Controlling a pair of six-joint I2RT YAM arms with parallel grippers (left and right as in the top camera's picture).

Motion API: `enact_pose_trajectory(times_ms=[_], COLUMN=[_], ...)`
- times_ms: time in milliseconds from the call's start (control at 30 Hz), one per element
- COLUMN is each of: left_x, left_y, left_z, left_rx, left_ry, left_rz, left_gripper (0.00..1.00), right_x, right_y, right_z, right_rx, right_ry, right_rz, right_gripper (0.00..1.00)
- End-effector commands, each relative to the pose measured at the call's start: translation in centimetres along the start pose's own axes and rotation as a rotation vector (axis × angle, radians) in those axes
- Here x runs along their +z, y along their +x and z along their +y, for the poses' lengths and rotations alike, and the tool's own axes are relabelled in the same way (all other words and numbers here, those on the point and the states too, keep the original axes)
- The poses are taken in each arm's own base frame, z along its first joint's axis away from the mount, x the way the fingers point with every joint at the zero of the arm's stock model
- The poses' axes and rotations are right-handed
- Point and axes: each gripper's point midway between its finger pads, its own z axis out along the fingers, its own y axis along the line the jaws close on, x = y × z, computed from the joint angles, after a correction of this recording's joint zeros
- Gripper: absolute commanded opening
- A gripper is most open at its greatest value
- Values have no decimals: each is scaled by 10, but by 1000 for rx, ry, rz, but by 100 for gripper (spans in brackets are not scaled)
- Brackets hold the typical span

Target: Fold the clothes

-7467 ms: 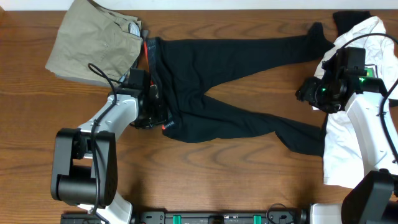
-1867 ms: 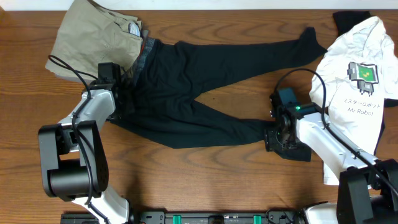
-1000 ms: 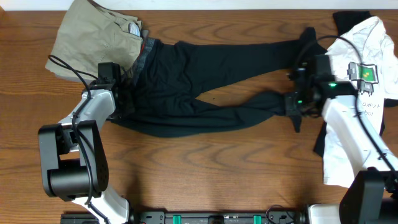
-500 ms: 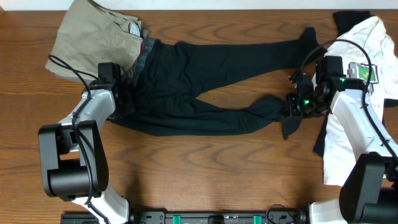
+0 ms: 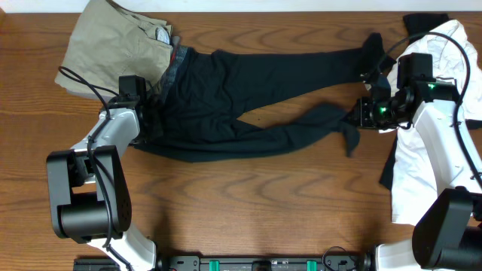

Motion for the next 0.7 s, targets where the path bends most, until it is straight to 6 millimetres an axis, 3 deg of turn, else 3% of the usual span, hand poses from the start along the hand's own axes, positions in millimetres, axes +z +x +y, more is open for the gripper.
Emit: enact_pose_trajectory(times_ms=[0, 33, 100, 200, 333, 500, 667], left_x=[13, 13, 13, 13, 13, 13, 13], left_y=[14, 14, 13, 13, 14, 14, 13], left_z=[5, 5, 5, 5, 5, 5, 5], left_rx=[-14, -14, -14, -14, -14, -14, -14], left_ry=[-20, -20, -20, -20, -20, -20, -20], left_rz=[47, 47, 46, 46, 47, 47, 46], left_gripper=[6, 6, 6, 6, 6, 6, 6], right_x=[-1, -2, -4, -8, -8, -18, -10], right_y=[-8, -9, -10, -7, 20, 65, 87], right_z=[2, 2, -1, 0, -3, -31, -45], right_rx=[31, 42, 70, 73, 68, 216, 237], right_ry=[-25, -21, 3, 16, 109, 414, 494], right_rz=[-15, -18, -18, 0, 108, 261, 309], right_gripper=[60, 69, 71, 60, 55, 53, 52])
